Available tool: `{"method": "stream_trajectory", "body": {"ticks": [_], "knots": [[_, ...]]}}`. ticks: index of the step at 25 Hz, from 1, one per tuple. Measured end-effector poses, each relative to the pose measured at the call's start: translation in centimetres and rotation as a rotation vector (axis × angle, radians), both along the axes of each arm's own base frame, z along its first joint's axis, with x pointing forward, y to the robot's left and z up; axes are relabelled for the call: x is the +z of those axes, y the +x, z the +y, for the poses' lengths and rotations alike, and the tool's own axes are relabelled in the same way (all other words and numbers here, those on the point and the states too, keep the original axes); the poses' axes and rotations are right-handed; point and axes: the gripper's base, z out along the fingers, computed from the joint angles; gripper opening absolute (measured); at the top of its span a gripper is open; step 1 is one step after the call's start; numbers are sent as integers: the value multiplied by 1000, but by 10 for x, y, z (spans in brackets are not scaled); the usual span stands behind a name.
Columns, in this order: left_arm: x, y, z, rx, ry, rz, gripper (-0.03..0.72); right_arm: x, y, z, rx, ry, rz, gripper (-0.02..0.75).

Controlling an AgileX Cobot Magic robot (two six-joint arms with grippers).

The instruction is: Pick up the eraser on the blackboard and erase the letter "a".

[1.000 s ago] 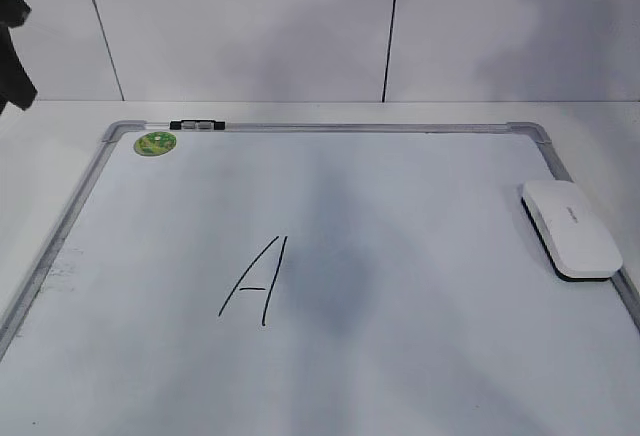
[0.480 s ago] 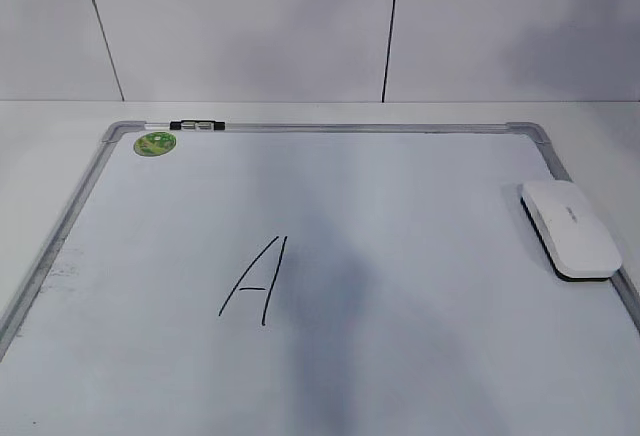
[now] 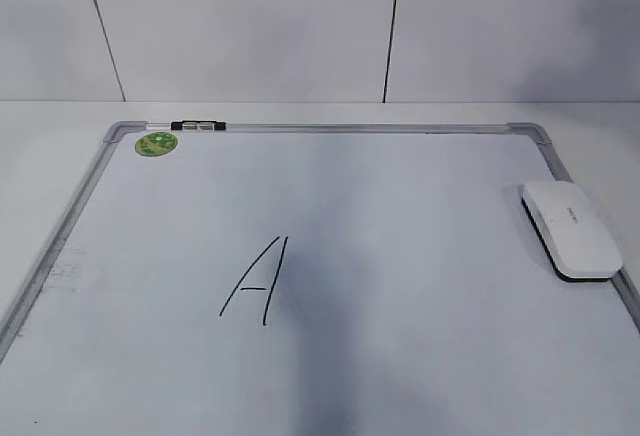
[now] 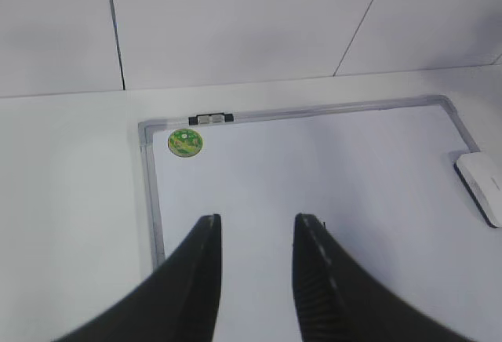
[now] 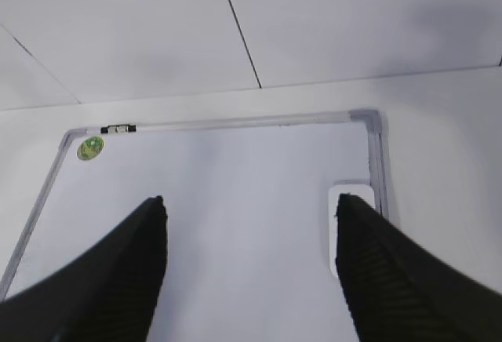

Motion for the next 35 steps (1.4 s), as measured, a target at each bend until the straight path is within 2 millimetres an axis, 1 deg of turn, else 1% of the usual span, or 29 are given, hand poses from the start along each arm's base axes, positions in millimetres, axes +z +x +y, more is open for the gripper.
{"method": "stream_trajectory", "body": {"ticks": [3,10,12,13,15,18,23,27,30,35], "knots": [[9,-26,0,-4,-4,-66,235,-21,-20,-1,5,5,37,540],[23,-85,-3,-43,-45,-205,235,-66,-75,-4,29,9,52,540],[26,-103,-5,-60,-58,-247,235,-76,-90,-5,43,8,38,540],[26,-110,-6,-73,-66,-260,235,-81,-95,-6,44,4,38,540],[22,-124,-7,-96,-80,-277,235,-89,-104,-8,50,-1,31,540],[5,-137,-7,-117,-89,-263,235,-101,-113,-9,51,-4,32,540],[-38,-154,-6,-126,-89,-209,235,-120,-124,-9,64,10,38,540],[-73,-160,-5,-129,-83,-156,235,-136,-133,-10,63,11,39,540],[-96,-164,-4,-135,-78,-125,235,-149,-139,-11,62,10,39,540],[-125,-166,0,-127,-45,-86,235,-170,-146,-15,41,-16,41,540]]}}
